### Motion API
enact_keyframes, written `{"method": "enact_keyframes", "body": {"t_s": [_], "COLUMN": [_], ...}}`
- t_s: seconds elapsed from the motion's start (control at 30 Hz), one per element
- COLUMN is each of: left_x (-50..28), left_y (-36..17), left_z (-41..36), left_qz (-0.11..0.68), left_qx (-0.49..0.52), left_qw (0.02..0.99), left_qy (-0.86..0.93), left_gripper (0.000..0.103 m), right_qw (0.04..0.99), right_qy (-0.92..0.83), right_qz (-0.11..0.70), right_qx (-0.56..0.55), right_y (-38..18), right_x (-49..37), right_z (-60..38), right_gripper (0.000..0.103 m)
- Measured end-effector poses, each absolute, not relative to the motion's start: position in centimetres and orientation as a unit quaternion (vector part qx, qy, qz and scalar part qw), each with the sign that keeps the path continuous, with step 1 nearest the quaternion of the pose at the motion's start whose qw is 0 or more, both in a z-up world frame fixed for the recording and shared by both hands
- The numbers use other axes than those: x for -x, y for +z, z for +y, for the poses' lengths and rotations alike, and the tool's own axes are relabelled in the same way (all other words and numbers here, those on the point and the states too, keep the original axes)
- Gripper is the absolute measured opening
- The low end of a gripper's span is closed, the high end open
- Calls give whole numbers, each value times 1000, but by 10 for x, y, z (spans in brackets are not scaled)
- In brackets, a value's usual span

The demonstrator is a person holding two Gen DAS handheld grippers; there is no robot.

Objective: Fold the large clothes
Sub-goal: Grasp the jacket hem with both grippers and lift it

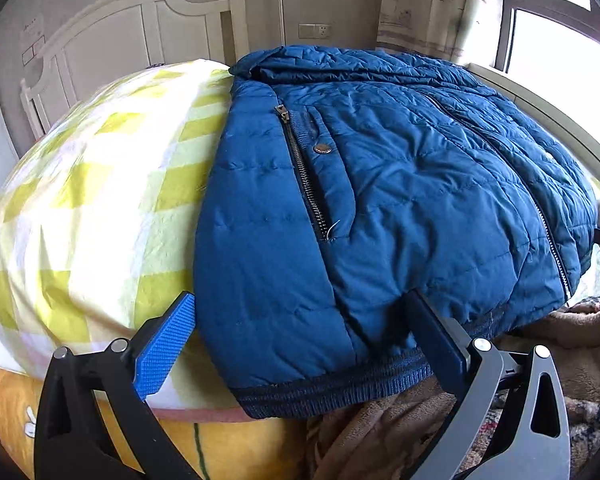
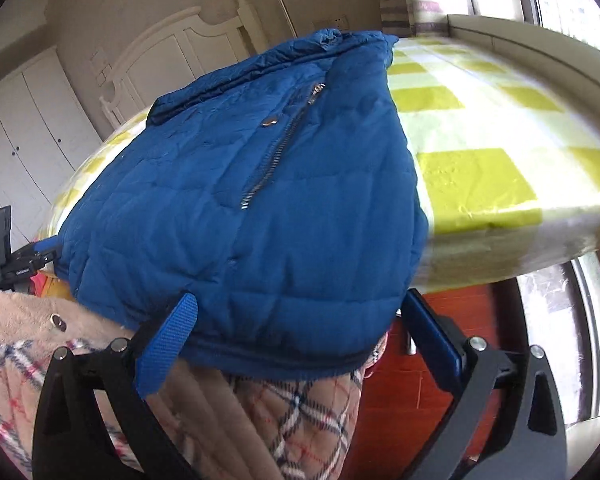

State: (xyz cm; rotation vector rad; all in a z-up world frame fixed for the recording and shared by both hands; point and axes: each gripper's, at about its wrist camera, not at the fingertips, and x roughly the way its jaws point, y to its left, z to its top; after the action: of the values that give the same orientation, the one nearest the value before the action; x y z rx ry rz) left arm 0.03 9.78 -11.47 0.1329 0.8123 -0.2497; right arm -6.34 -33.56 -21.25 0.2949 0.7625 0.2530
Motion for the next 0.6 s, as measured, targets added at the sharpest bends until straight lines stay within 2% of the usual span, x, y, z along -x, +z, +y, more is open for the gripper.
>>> {"method": "enact_keyframes", "body": {"t_s": [0.03,0.1,0.17,0.2,0.23,0.27,0.3,0.43,0.5,0.57,0.6], "left_x": [0,3,7,8,11,13,13,7,7,6,4], "left_y": [-114,-112,-107,-105,-100,-95,-92,-98,-101,-101,-102], "left_z": [97,97,96,96,97,101,104,108,108,108,108], "left_qz": [393,385,382,378,369,363,360,375,378,381,384], "left_qx": [-61,-55,-58,-59,-59,-54,-44,-42,-38,-35,-36], "left_qw": [909,911,911,913,917,920,921,918,918,917,916], "left_qy": [-125,-135,-146,-146,-142,-139,-141,-118,-112,-111,-111], "left_gripper": [96,81,55,49,30,23,21,22,23,26,26], "right_qw": [907,909,913,913,915,919,922,932,932,931,931], "right_qy": [136,149,160,166,170,172,173,181,172,176,183], "right_qz": [368,356,344,341,336,327,318,286,300,300,297], "right_qx": [-154,-160,-150,-148,-145,-139,-134,-132,-112,-109,-111], "right_y": [-215,-218,-213,-209,-202,-193,-185,-160,-161,-164,-164], "right_x": [60,60,70,75,82,89,93,93,86,88,88], "right_z": [-337,-337,-333,-332,-331,-329,-328,-325,-316,-311,-308], "right_gripper": [98,79,41,34,25,22,22,23,31,48,53]}}
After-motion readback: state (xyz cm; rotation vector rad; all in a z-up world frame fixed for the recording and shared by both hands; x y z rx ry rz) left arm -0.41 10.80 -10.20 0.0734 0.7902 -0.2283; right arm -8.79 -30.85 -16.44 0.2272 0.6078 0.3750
